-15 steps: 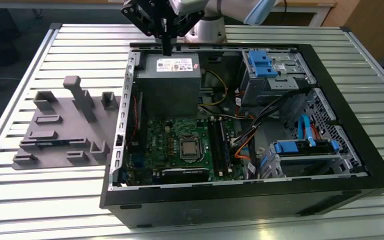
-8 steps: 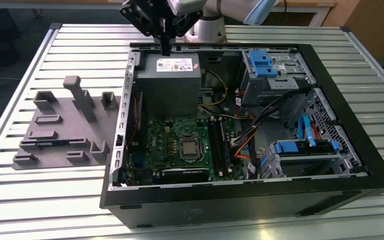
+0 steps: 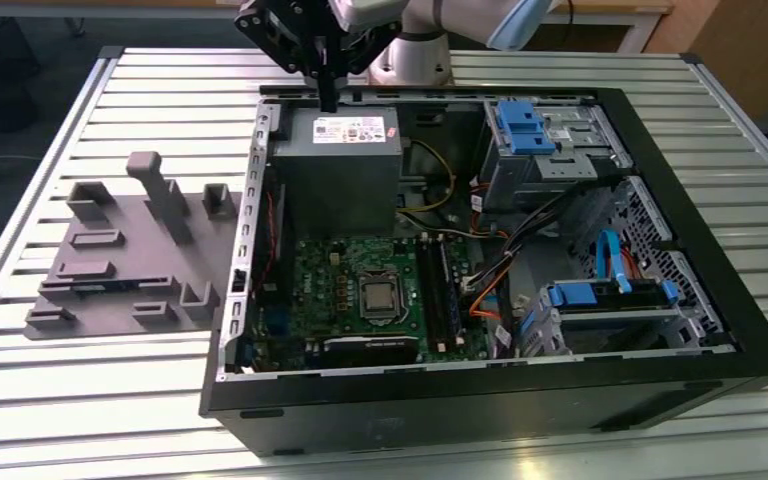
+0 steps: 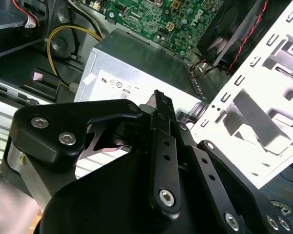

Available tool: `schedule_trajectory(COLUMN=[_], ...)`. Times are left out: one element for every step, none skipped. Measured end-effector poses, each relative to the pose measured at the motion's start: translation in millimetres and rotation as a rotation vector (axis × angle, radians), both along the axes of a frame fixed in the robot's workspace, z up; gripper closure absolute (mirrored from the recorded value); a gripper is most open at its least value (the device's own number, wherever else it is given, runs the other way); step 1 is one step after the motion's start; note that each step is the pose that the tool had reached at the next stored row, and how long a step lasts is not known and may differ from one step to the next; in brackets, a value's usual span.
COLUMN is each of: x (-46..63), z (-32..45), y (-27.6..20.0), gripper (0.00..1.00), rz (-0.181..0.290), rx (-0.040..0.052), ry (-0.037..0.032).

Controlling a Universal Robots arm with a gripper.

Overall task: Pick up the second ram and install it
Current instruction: 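Reach for the second ram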

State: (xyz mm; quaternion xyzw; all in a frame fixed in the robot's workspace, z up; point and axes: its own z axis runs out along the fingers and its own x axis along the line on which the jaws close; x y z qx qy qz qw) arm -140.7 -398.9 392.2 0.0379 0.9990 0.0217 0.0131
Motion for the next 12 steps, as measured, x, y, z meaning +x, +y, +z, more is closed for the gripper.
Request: schedule_trajectory(x=[-0.5,-1.3,-2.1,-2.5,-3.0,-3.4,-3.8,-4.1,-4.6,-5.1,-5.5,-5.9], z=[0.0,-0.1,-0.1,-0.2,-0.2,-0.2,-0.3,-0.3,-0.4,-0.4,-0.4,-0.5], y=[0.0,0.0,0.0,0.0,0.0,0.0,0.0,0.0,0.0,0.0,0.0,0.0], gripper=[0.89,0.89,0.89,0.89,0.89,0.89,0.89,0.89,0.89,0.89,0.89,0.89], rz=[0.0,0.0,0.0,0.0,0.0,0.0,0.0,0.0,0.0,0.0,0.0,0.0], rx=[0.0,0.0,0.0,0.0,0.0,0.0,0.0,0.0,0.0,0.0,0.0,0.0], ry=[0.0,0.0,0.0,0.0001,0.0,0.0001,0.0,0.0,0.0,0.0,0.0,0.0])
